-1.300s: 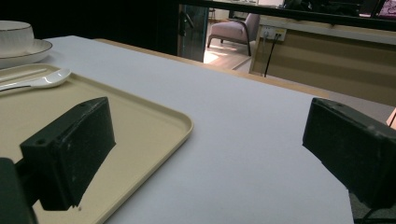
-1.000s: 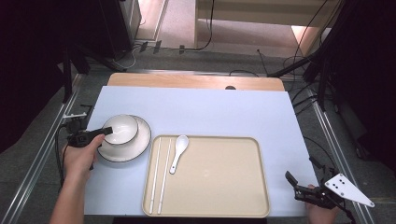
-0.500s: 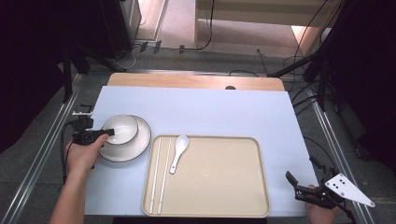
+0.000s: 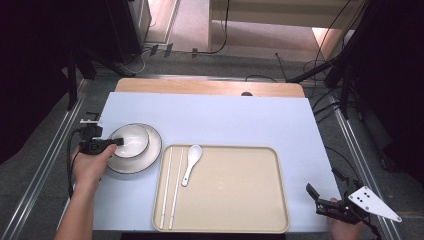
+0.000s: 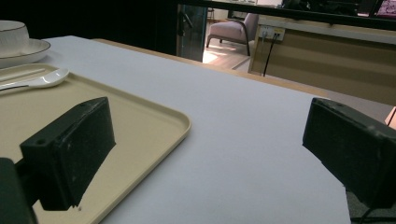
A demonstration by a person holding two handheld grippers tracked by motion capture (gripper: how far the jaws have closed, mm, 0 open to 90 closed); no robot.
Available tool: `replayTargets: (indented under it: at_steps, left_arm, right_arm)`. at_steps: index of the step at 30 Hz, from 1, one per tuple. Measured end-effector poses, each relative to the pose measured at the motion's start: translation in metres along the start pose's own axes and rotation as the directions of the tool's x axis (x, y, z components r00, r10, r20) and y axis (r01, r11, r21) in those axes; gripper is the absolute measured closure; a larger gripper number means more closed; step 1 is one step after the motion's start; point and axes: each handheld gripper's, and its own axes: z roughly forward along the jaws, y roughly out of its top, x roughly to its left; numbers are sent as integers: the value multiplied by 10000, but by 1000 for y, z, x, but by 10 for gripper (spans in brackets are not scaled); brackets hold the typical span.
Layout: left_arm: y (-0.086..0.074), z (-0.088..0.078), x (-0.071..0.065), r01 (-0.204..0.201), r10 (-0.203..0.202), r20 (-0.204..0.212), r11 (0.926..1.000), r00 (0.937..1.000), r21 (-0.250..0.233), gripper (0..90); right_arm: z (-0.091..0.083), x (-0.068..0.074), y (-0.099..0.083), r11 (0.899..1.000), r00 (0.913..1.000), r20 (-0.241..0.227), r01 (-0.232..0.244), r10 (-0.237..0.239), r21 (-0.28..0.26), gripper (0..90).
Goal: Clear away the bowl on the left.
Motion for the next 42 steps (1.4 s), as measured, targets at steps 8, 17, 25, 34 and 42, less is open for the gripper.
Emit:
replayTargets:
  at_steps: [8, 17, 25, 34, 42]
  left_arm:
    - [-1, -5, 3, 116, -111, 128, 9992, 9999, -376, 824]
    - [-4, -10, 8, 73, -65, 107, 9974, 9999, -711, 828]
    - [-4, -18, 8, 463, -420, 494, 9949, 9979, -897, 829]
    - [-7, -29, 4, 331, -241, 824, 9935, 9963, -1086, 829]
    - [-10, -41, -8, 104, 47, 1218, 9923, 9925, -1231, 830]
  right_arm:
    - [0, -1, 0, 10000, 10000, 19, 37, -37, -42, 24]
    - [-1, -1, 0, 10000, 10000, 48, 14, -14, -28, 24]
    - [-1, 0, 1, 10000, 10000, 38, 36, -36, -42, 25]
    - [-1, 0, 1, 10000, 10000, 32, 33, -33, -49, 25]
    - [-1, 0, 1, 10000, 10000, 49, 15, -14, -66, 24]
